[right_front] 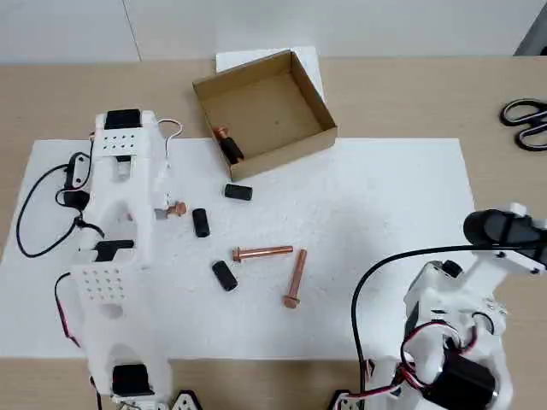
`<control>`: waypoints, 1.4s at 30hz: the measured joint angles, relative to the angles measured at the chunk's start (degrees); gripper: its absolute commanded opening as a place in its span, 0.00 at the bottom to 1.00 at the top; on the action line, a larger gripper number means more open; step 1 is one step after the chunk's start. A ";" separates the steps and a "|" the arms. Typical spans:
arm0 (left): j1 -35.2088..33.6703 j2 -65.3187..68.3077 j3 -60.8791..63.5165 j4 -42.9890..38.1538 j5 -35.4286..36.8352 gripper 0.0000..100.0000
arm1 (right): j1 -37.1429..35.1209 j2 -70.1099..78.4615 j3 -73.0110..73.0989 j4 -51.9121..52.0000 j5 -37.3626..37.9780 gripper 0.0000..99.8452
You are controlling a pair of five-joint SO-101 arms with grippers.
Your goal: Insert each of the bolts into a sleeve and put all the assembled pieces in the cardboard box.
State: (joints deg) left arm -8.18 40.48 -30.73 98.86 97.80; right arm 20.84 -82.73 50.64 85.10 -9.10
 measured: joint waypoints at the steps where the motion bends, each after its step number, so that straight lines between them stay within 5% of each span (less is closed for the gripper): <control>1: -0.18 0.00 0.00 0.00 -0.09 0.01 | 0.00 0.00 0.00 0.00 0.00 0.00; 14: -0.35 3.08 0.53 -2.11 -0.62 0.02 | 0.00 0.00 0.00 0.00 0.00 0.00; 26: -0.44 3.60 -2.02 0.35 -7.12 0.33 | 0.00 0.00 0.00 0.00 0.00 0.00; 42: 5.80 4.04 -5.80 0.44 -7.21 0.34 | 0.00 0.00 0.00 0.00 0.00 0.00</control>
State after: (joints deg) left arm -2.37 44.53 -36.53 99.30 90.59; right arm 20.84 -82.73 50.64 85.10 -9.10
